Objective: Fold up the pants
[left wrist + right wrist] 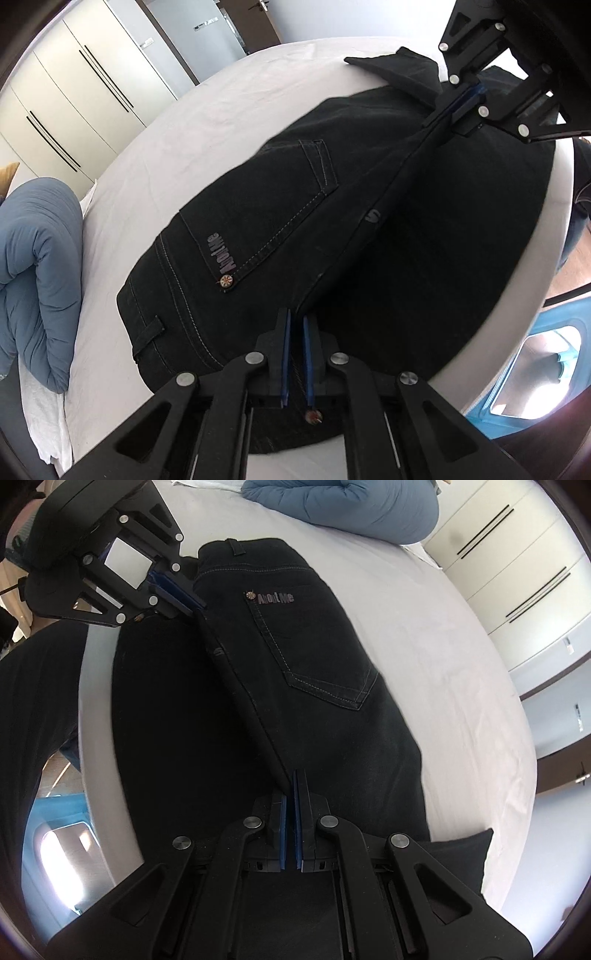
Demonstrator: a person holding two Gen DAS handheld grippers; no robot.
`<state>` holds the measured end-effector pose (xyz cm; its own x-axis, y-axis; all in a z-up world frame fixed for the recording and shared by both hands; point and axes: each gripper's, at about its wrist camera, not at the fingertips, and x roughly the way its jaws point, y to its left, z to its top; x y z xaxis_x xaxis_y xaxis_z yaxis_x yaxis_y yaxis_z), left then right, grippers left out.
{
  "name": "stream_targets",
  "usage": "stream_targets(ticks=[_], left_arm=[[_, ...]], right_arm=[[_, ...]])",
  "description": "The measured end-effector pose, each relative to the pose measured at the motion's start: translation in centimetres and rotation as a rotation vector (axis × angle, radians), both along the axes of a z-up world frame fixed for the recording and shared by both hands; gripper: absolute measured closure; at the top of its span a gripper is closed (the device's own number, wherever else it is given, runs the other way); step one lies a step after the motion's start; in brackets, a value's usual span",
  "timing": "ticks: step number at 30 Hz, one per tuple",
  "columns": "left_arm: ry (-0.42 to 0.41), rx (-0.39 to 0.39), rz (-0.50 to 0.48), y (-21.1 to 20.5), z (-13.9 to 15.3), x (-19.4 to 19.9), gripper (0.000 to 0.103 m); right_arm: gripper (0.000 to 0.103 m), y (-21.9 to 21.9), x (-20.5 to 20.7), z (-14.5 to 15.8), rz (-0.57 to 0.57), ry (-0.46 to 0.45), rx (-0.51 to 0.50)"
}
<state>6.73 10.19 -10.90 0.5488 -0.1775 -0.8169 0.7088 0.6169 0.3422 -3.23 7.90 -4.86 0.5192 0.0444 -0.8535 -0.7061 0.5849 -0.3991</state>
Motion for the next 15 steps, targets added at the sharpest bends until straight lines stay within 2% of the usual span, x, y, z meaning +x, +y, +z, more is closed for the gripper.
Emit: stream_targets(ticks=[7,10,15], left_arm=[[0.013,-0.014,0.024,2.1,-1.0,1.2,0.097],[-0.005,0.006,0.003,2.4,-0.7,1.2,0.098],[-0.043,0.048,-0.038,2.5,-0.5,0.3,0.098]], right_arm=[[0.101,2.2,-3.9,-1.1,0.060,-0.018,-0.068],[0.101,3.8,-5.1,-2.1,0.074,-0.026,-0.087],[0.101,3.2,-7.0,-2.2,0.100,-0.026,-0.103]])
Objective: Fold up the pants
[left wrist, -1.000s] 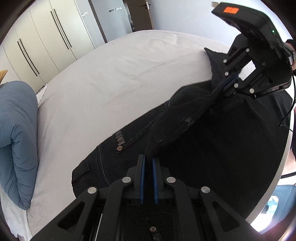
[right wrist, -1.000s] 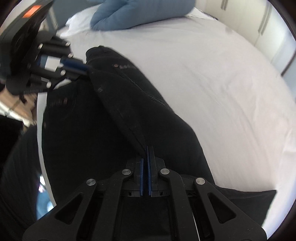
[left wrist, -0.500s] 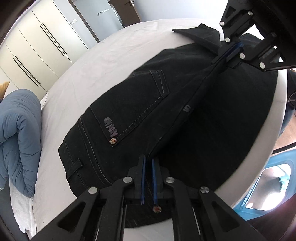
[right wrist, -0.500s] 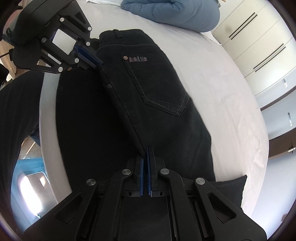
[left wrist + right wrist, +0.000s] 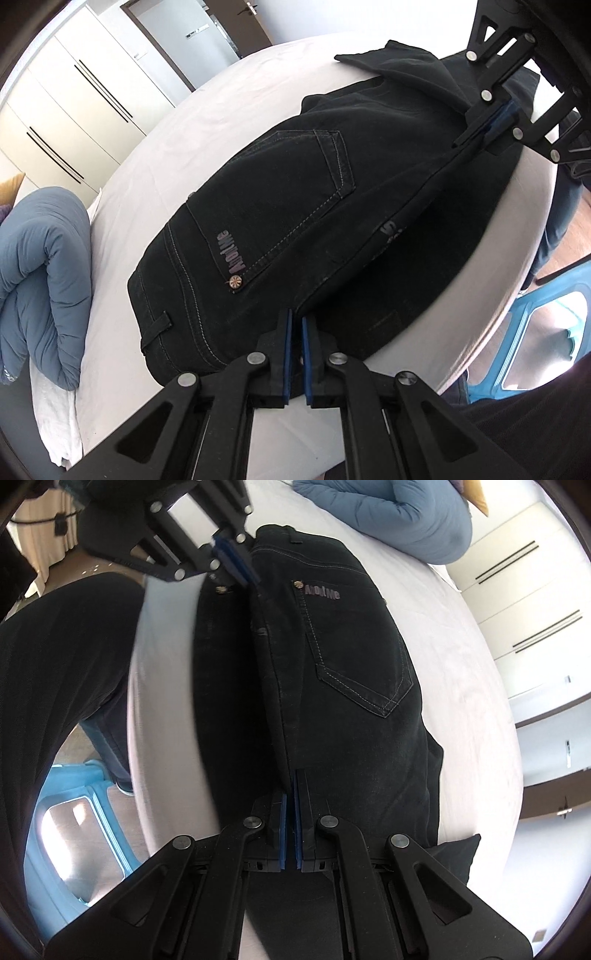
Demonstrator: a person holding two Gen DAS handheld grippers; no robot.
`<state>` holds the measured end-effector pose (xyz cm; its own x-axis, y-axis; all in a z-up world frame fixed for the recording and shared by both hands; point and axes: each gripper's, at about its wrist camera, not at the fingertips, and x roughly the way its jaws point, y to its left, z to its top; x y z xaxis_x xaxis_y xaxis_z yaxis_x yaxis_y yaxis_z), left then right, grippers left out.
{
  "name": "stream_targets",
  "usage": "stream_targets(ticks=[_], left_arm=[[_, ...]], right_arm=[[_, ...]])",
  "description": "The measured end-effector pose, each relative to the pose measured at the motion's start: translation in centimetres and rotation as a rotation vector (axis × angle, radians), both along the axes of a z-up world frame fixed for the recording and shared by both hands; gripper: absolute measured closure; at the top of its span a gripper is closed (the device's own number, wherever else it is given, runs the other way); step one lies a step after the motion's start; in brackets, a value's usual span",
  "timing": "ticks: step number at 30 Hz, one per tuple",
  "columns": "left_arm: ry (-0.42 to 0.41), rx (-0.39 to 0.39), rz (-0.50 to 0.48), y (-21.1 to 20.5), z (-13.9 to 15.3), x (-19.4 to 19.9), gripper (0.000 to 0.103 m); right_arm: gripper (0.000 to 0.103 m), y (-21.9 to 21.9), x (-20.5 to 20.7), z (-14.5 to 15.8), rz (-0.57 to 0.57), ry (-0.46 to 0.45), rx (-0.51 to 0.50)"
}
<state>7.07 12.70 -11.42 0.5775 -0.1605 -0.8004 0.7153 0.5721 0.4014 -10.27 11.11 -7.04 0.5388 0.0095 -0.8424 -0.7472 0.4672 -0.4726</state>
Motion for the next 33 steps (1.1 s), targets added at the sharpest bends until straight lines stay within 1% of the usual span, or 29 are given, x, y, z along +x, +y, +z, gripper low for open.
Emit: stream_targets(ticks=[2,8,9,12,15,16,18,22,26,29,31,32,33], left_arm=[[-0.027,0.023,-0.006,-0.1,-0.1,-1.0,0.098],[-0.050,0.073,-0.015,0.2,-1.6,-1.5,0.099],[-0.052,0.073,-0.015,-0.1,-1.7,-2.2,0.099],[-0.059,0.065,-0.011,0.0,-1.5,-2.2,0.099],[-0.049,0.038,-0.003,0.0,-1.9,-2.8,0.099],[-0.047,0.033,-0.005,-0.1,-2.1,-3.7,0.099],[-0.044,0.034,-0.007,-0.3,-2.5,-4.2,0.099],[-0.033,0.026,0.000,-0.5,-2.6,-4.4,0.099],[-0.017,0.024,0.007,-0.3,-3.0,-3.7,0.098],[-0.014,0.019,0.013,-0.1,-3.1,-3.4,0.094],[-0.021,0.023,0.020,0.1,-2.7,-3.5,0.086],[-0.029,0.030,0.029,0.3,-2.5,-3.7,0.064],[-0.030,0.027,0.041,0.7,-2.0,-3.7,0.034]], right_arm=[[0.101,0.0,-0.5,0.0,0.011,0.004,-0.007],[0.101,1.4,-2.4,-1.1,0.043,0.015,-0.028],[0.101,1.8,-2.8,-1.2,0.049,0.013,-0.032],[0.101,1.9,-3.0,-1.2,0.046,0.015,-0.035],[0.101,1.3,-2.8,-1.3,0.031,0.023,-0.033],[0.101,0.9,-2.6,-1.0,0.033,0.024,-0.037],[0.101,0.4,-2.9,-1.3,0.034,0.028,-0.051],[0.101,-0.6,-3.5,-1.9,0.027,0.038,-0.062],[0.101,-0.6,-3.7,-2.3,0.026,0.033,-0.069],[0.101,-0.6,-3.5,-2.8,0.019,0.040,-0.066],[0.101,-0.7,-3.3,-3.2,0.004,0.050,-0.054],[0.101,-0.8,-3.2,-3.3,-0.001,0.053,-0.049],[0.101,-0.9,-3.2,-3.4,-0.008,0.053,-0.043]])
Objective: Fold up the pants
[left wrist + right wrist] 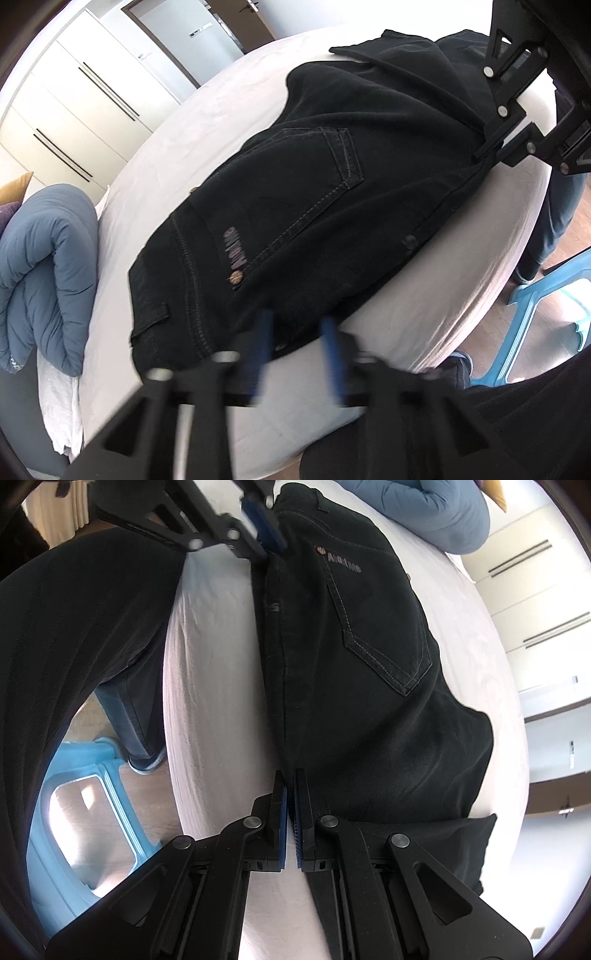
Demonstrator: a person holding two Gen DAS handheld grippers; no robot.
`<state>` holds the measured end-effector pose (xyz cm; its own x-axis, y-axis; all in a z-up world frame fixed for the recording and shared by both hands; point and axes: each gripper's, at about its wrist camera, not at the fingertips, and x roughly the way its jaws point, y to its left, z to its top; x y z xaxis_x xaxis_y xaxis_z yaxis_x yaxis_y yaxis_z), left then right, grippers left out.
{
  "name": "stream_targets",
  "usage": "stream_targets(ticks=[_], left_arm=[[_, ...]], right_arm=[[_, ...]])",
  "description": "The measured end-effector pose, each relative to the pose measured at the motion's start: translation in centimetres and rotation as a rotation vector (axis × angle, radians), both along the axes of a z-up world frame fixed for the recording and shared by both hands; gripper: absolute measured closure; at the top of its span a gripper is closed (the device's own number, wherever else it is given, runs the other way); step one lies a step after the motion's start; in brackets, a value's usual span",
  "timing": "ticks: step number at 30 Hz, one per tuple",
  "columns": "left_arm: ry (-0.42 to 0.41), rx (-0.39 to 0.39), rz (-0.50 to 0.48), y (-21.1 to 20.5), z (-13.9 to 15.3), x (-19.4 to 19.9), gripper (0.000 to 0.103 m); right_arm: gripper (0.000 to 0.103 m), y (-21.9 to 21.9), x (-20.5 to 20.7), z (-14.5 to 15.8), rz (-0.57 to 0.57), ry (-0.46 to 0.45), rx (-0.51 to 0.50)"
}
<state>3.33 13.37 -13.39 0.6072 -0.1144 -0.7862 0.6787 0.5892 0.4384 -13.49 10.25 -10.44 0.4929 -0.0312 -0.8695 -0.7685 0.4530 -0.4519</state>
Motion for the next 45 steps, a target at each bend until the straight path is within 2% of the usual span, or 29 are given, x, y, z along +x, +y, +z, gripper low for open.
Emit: stream_targets(ticks=[2,7,10,14,17,18,19,20,21,23,24,26,28,30,33,34,35,36,37,38,39,40,41,43,45], left_arm=[[-0.001,-0.053,0.028,1.2,1.6,-0.1,0.017],[0.018,-0.216,0.189,4.1,6.1,2.3,0.017],[0.029,-0.335,0.248,3.2,8.4,5.2,0.025],[0.094,-0.397,0.245,-0.8,8.0,8.6,0.035],[0.213,-0.375,0.270,-3.6,4.7,10.9,0.041],[0.263,-0.341,0.284,-4.3,2.8,11.5,0.042],[0.279,-0.301,0.296,-4.7,1.1,11.5,0.042],[0.276,-0.281,0.302,-4.9,-0.2,11.3,0.041],[0.261,-0.301,0.308,-4.6,-0.4,11.1,0.041],[0.281,-0.312,0.332,-4.3,0.1,11.1,0.042],[0.280,-0.299,0.336,-4.3,0.6,11.1,0.045],[0.242,-0.283,0.330,-4.9,2.0,10.9,0.051],[0.240,-0.347,0.325,-5.6,3.3,11.0,0.051],[0.280,-0.429,0.324,-6.6,4.0,11.7,0.051],[0.397,-0.575,0.335,-7.4,2.9,13.0,0.052],[0.452,-0.624,0.354,-7.2,1.8,13.6,0.053],[0.512,-0.664,0.399,-6.6,0.1,14.3,0.056],[0.551,-0.732,0.439,-5.7,-1.4,14.7,0.068],[0.560,-0.813,0.461,-4.2,-2.3,14.9,0.074],[0.590,-0.885,0.500,-2.2,-3.3,15.2,0.097],[0.628,-0.945,0.533,-0.8,-4.1,15.4,0.098],[0.694,-1.036,0.538,0.5,-5.0,15.7,0.098],[0.724,-1.081,0.531,1.3,-5.6,15.6,0.098],[0.671,-1.018,0.507,0.6,-5.0,15.1,0.098],[0.663,-1.016,0.508,0.4,-5.1,14.9,0.098]], right_arm=[[0.100,-0.1,0.1,0.0,-0.014,-0.001,0.013],[0.099,-0.3,0.6,-0.3,-0.060,-0.003,0.049],[0.098,-0.4,0.9,-0.3,-0.104,-0.003,0.083],[0.095,-0.9,1.1,0.1,-0.169,-0.006,0.143],[0.073,-2.1,0.9,1.1,-0.246,0.011,0.232],[0.052,-2.6,0.7,1.6,-0.276,0.019,0.273],[0.035,-3.5,0.5,2.3,-0.316,0.027,0.329],[0.032,-4.7,0.3,3.2,-0.360,0.031,0.404],[0.032,-5.8,0.2,3.8,-0.391,0.038,0.465],[0.032,-8.4,0.0,5.3,-0.468,0.046,0.570],[0.032,-9.9,0.1,5.9,-0.505,0.034,0.604],[0.032,-12.6,1.0,6.9,-0.580,0.011,0.653],[0.032,-15.8,2.9,7.9,-0.675,0.002,0.709],[0.032,-18.8,5.0,8.4,-0.752,-0.004,0.768],[0.032,-24.2,9.2,9.4,-0.900,0.040,0.943],[0.032,-26.3,10.9,9.7,-0.952,0.065,1.038],[0.032,-27.5,11.8,9.8,-0.978,0.075,1.083],[0.032,-28.9,13.1,9.8,-1.017,0.080,1.131],[0.032,-29.9,13.9,9.8,-1.041,0.075,1.145],[0.032,-30.9,15.0,9.7,-1.071,0.069,1.151],[0.032,-31.7,16.1,9.5,-1.092,0.074,1.152],[0.032,-32.4,17.5,9.2,-1.109,0.092,1.156],[0.032,-33.0,18.8,8.8,-1.128,0.103,1.157],[0.032,-33.6,21.4,8.0,-1.164,0.104,1.119],[0.032,-34.2,23.8,7.1,-1.216,0.087,1.051]])
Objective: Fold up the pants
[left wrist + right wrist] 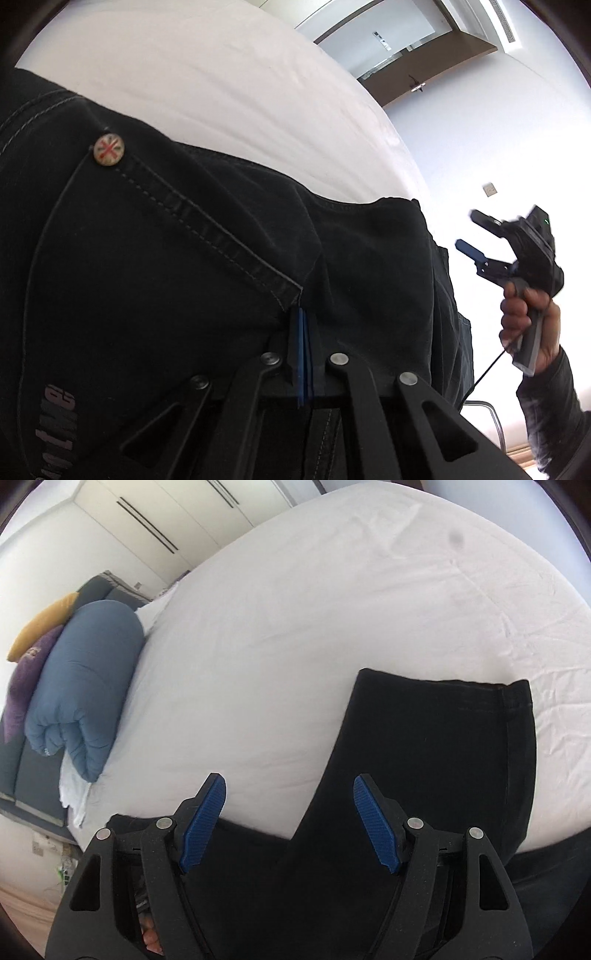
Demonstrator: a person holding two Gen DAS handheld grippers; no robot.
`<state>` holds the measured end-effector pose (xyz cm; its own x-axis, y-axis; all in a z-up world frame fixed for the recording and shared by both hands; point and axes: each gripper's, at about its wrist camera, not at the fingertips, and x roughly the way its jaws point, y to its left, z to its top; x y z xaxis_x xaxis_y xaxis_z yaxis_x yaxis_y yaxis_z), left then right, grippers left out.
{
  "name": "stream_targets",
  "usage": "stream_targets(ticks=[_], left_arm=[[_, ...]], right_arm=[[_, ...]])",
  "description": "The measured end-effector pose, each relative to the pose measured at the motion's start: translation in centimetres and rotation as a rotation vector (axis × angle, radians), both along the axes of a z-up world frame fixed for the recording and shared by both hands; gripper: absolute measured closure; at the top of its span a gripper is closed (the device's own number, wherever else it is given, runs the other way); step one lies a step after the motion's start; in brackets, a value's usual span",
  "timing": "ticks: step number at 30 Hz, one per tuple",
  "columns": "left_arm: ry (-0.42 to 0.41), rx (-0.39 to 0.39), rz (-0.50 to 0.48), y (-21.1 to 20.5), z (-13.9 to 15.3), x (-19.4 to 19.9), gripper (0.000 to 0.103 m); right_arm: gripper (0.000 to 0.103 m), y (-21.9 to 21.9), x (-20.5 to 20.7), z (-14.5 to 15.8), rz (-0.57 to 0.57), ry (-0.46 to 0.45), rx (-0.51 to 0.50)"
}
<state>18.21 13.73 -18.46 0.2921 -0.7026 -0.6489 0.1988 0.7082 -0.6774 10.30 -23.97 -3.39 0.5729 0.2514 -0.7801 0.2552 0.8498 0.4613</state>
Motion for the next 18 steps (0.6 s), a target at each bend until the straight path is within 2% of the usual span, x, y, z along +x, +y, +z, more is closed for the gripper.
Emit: stream_targets(ticks=[2,6,11,14,15,16,18], left_arm=[[0.010,-0.036,0.002,0.4,-0.4,-0.3,0.098],[0.001,-0.025,-0.001,-0.6,0.0,0.7,0.098],[-0.011,-0.007,-0.002,-1.6,0.1,0.7,0.098],[-0.015,0.002,-0.001,-2.2,0.4,1.2,0.098],[-0.018,0.006,-0.001,-2.2,0.6,1.1,0.098],[-0.021,0.010,-0.001,-2.7,0.6,1.1,0.098],[-0.029,0.021,0.000,-3.0,0.7,1.0,0.098]], right_arm=[[0.032,-0.7,2.1,-1.4,-0.032,0.063,-0.017],[0.032,-1.1,5.7,-3.3,-0.113,0.208,-0.186],[0.031,-1.6,9.2,-6.4,-0.158,0.355,-0.282],[0.032,-1.2,11.4,-7.0,-0.125,0.365,-0.383],[0.042,-1.3,11.8,-6.7,-0.127,0.355,-0.395],[0.067,-1.7,12.1,-6.2,-0.130,0.345,-0.394],[0.083,-2.4,12.2,-5.7,-0.125,0.334,-0.376]])
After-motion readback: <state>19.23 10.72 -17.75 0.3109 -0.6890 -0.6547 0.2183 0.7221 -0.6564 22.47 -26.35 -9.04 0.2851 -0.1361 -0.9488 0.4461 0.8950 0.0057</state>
